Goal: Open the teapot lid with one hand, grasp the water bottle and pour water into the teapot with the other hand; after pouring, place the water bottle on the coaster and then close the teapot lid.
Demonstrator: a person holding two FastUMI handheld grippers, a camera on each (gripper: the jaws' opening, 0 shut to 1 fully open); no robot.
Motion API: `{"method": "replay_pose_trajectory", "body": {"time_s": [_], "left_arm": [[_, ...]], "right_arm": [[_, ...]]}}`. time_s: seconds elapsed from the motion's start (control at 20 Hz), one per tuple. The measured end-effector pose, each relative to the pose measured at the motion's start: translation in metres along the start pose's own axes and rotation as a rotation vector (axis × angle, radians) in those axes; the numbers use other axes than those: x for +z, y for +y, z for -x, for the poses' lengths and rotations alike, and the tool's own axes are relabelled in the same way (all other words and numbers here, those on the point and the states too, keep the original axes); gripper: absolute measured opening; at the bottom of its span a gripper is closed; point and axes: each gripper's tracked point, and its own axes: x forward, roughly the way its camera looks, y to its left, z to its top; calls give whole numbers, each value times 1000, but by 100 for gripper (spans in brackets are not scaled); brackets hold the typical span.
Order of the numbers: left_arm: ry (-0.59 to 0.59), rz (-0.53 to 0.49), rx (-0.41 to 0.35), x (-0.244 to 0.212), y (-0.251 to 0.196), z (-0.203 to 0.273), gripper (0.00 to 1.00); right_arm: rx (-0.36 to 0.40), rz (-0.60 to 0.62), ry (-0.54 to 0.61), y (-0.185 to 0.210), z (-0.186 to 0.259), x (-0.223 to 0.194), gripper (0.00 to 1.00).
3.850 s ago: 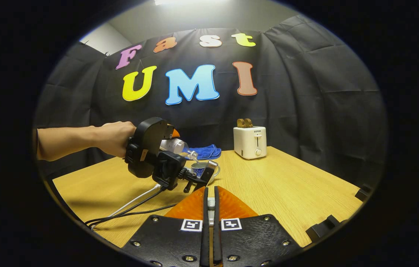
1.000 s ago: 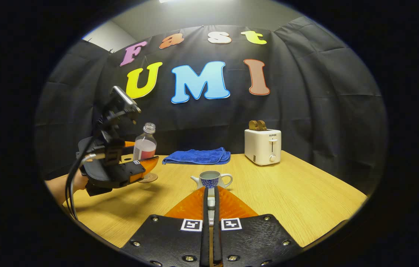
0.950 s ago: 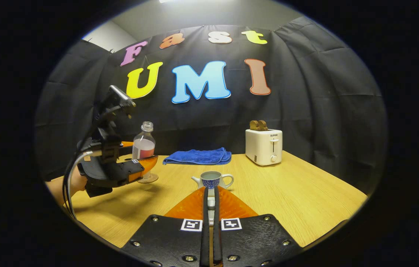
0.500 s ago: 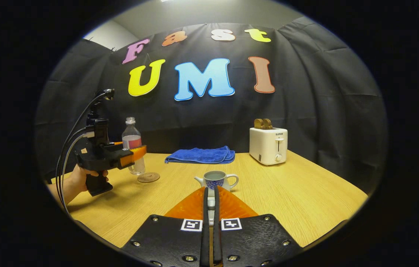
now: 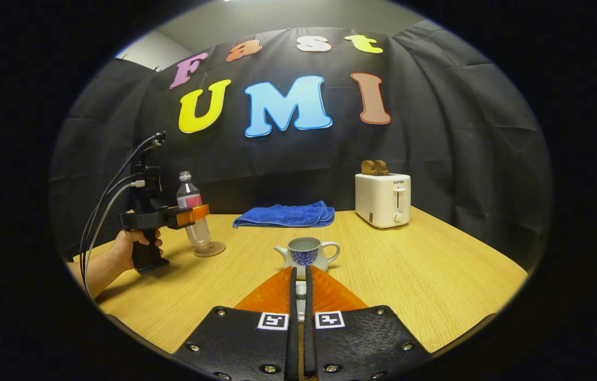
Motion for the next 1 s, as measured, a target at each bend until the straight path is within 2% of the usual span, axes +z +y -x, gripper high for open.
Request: {"method": "replay_pose_trajectory", "body": {"time_s": [0.6,0.9,1.0], "left_arm": [[11,-8,4,-13,-4,-10,84],[-14,-14,24,-8,-2,0,100],[-24,-9,15,-4,-5,3,100]], "right_arm": [[-1,9,7,0,1,-2,4],[-6,17,10,-1,2,-3,4],[-4,18,9,0,4,-1,4]]}}
